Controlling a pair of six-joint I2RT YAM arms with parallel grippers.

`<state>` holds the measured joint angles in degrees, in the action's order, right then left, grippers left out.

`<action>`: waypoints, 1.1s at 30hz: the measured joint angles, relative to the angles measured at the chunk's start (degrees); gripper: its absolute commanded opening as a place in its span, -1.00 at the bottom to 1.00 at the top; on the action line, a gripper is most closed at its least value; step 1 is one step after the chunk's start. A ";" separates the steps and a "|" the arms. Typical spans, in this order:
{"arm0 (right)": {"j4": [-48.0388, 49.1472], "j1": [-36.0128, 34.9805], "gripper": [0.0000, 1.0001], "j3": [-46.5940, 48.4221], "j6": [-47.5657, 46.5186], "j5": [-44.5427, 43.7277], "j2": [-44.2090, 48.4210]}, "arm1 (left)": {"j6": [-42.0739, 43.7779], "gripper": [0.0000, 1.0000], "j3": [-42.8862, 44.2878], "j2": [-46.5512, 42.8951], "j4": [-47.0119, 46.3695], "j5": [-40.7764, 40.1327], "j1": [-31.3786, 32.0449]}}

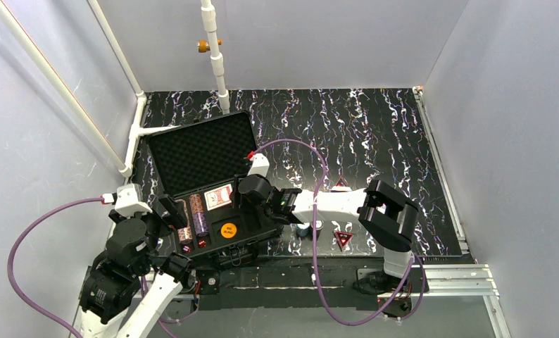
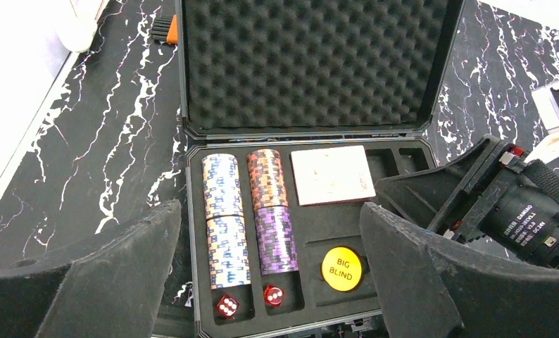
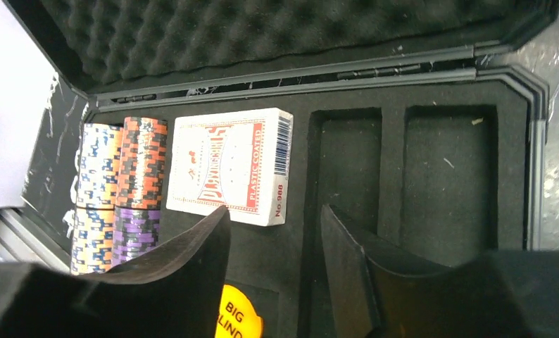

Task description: Pack up texas hold em set

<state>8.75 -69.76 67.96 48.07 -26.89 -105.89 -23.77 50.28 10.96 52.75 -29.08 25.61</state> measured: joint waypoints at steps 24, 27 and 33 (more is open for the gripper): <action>-4.02 4.35 -0.95 11.15 -14.01 11.58 -9.18 | 0.79 0.97 -0.22 0.02 -0.07 1.03 -0.37; -4.37 4.55 -0.85 11.34 -13.81 11.69 -9.25 | 0.81 0.97 -0.22 0.02 -0.07 1.05 -0.39; -7.21 4.13 -0.58 13.44 -13.94 9.92 -9.90 | 0.83 0.97 -0.24 0.00 -0.09 1.05 -0.42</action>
<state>1.54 -65.63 81.41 34.13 -16.97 -115.79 -22.94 50.04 10.96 52.66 -28.03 25.19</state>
